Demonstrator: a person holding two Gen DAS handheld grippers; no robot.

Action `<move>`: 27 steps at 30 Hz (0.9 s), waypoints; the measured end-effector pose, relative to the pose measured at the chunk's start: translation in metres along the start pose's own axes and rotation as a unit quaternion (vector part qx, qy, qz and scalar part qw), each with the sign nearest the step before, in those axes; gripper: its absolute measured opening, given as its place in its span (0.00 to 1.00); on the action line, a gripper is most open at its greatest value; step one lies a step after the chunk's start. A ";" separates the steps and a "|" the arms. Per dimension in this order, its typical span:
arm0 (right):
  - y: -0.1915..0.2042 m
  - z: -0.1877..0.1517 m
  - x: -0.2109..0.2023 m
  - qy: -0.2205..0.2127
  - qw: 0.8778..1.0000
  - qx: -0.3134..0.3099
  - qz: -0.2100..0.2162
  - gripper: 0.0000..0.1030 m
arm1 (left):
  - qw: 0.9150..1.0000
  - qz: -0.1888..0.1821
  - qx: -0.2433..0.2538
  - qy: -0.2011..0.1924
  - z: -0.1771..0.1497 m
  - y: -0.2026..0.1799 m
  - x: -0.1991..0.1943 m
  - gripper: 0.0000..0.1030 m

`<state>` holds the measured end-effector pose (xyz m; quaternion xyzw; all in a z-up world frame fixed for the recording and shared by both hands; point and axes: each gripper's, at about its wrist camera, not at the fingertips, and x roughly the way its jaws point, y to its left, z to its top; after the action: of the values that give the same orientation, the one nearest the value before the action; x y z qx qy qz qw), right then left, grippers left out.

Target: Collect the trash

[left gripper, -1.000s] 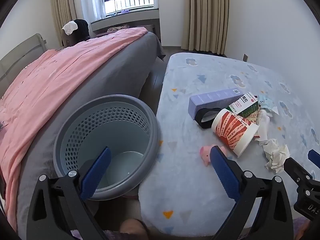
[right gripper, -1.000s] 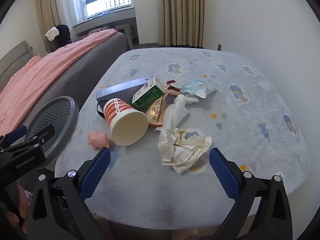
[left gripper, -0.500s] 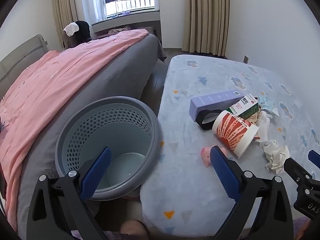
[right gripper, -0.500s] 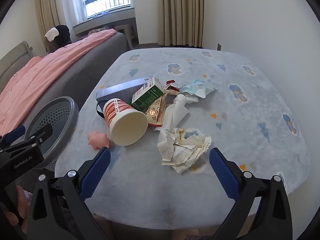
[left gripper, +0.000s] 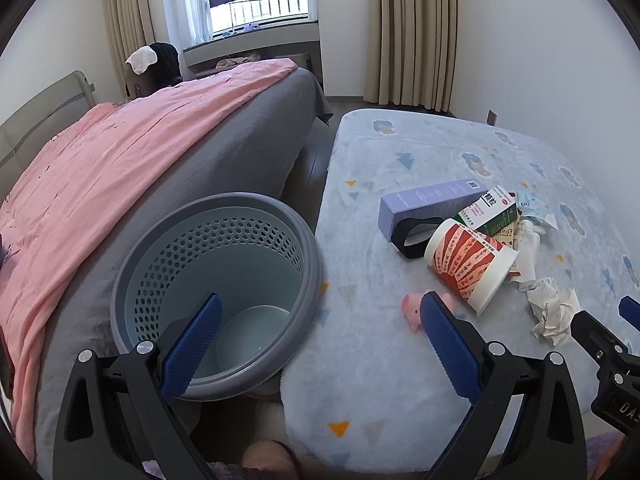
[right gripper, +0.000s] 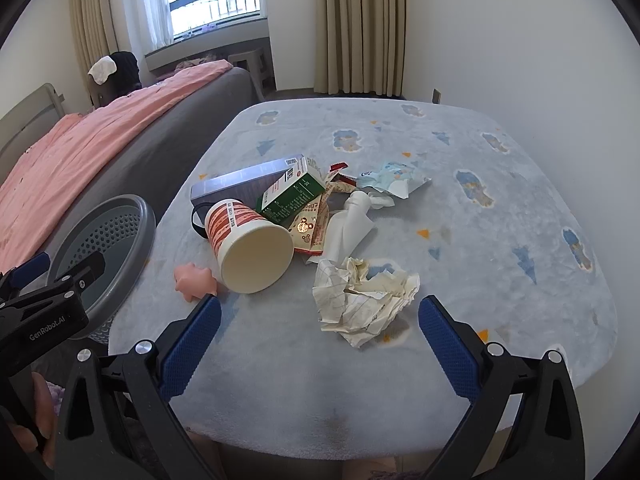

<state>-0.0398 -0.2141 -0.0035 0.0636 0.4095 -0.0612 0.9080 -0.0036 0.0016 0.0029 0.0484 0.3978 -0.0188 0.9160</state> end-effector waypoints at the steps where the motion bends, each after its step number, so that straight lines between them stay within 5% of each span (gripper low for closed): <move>1: 0.000 0.000 0.000 0.000 1.000 0.000 0.000 0.94 | 1.000 0.000 0.000 0.000 0.000 0.000 0.000 0.92; 27: -0.001 0.002 -0.001 -0.002 1.000 0.000 -0.001 0.94 | 1.000 -0.001 0.000 0.000 -0.001 0.000 0.001 0.92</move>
<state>-0.0397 -0.2151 -0.0016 0.0629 0.4077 -0.0624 0.9088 -0.0036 0.0015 0.0017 0.0482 0.3983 -0.0198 0.9158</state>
